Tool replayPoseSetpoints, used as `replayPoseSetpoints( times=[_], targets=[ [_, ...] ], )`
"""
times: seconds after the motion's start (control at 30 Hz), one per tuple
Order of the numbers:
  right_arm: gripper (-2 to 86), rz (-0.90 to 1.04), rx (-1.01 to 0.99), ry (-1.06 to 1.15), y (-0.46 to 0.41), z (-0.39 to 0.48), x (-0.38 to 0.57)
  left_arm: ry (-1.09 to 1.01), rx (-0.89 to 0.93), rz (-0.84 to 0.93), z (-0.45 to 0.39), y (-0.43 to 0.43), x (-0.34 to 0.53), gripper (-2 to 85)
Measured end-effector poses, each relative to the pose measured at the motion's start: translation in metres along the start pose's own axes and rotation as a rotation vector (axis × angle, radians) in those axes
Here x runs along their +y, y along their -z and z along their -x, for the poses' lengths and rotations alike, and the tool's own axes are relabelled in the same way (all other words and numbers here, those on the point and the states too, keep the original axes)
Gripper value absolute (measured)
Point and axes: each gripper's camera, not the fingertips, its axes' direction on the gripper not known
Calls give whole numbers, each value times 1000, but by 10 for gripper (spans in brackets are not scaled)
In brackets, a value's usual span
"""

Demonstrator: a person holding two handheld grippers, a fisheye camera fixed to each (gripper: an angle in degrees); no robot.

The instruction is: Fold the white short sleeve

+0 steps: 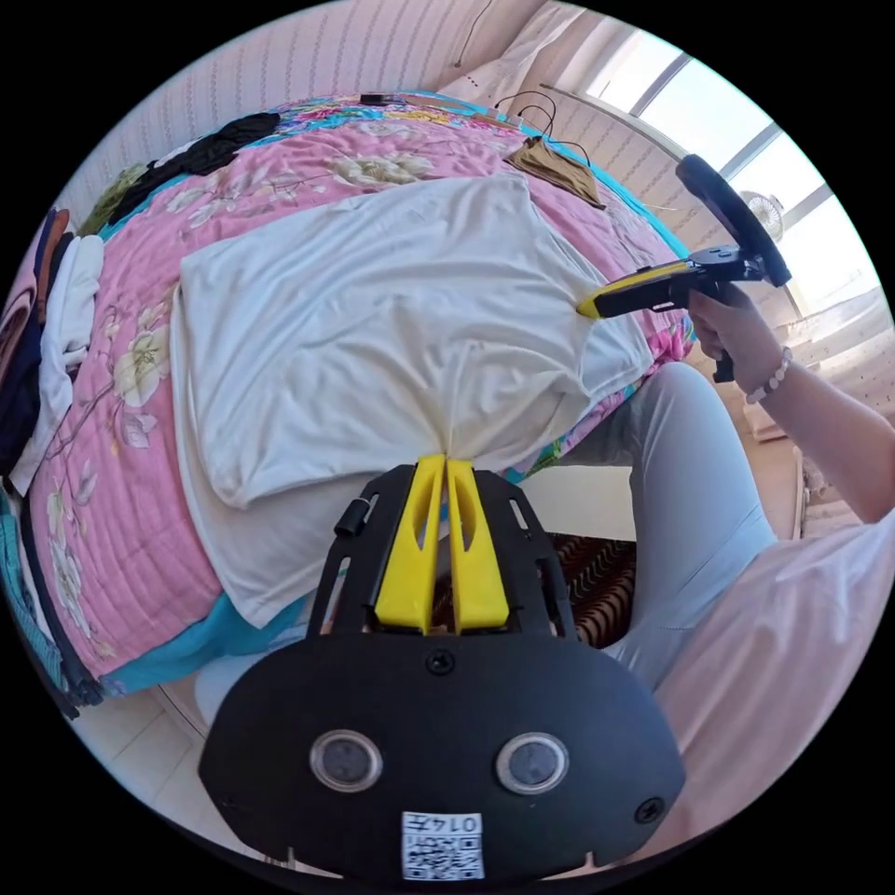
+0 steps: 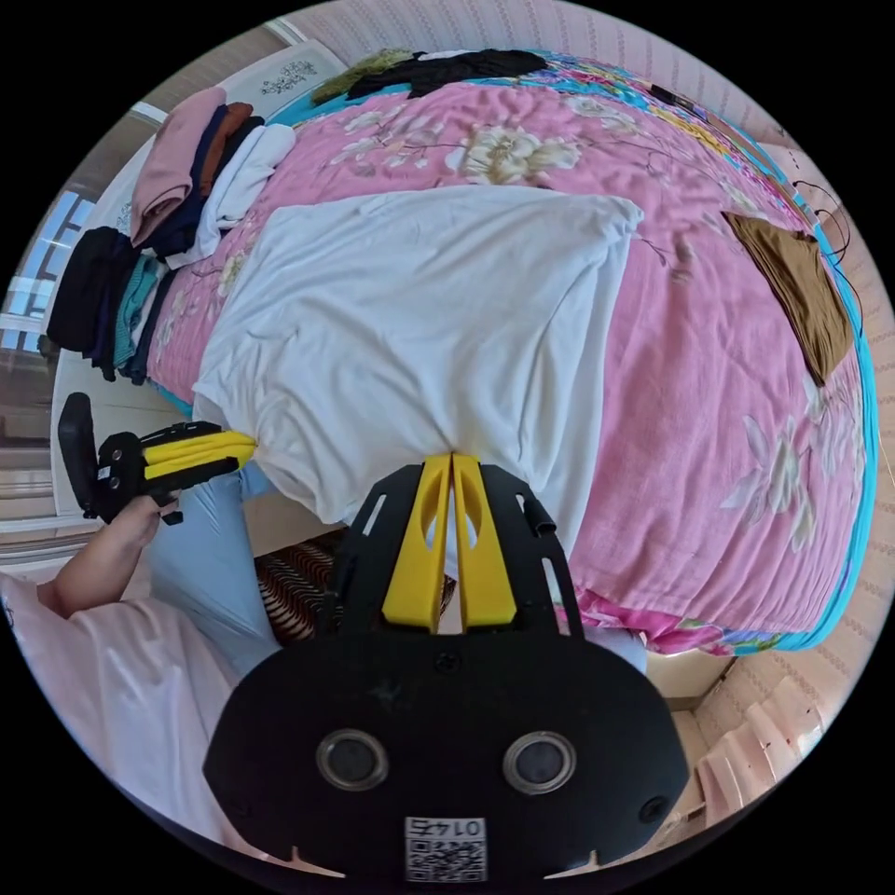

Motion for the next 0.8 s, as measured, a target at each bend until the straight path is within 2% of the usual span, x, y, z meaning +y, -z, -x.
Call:
replayPoseSetpoints(
  times=[0.1,0.3,0.47,0.57,0.7,0.77,0.8],
  targets=[
    [-2,-8,-21,-3,-6,2,3,-5,-2,25,-1,-9,11,-4],
    [-3,25,36,33,-1,21,1,2,-8,-41,-15,8,32,36],
    [-3,-144,75,204,28,62,-17,-132,-67,-167,-53,8,31,-2],
    [-3,-106,74,315,17,93,-65,-214,-41,-166,-80,-16,10,-8],
    [-3,-100,182,372,1,123,-117,-294,-190,-139,-105,-57,-3,-10],
    [-4,4,229,343,-26,128,-144,-292,-214,-103,-104,-80,-1,-10],
    [-4,65,223,335,-38,126,-149,-279,-207,-144,-102,-87,4,-10]
  ],
)
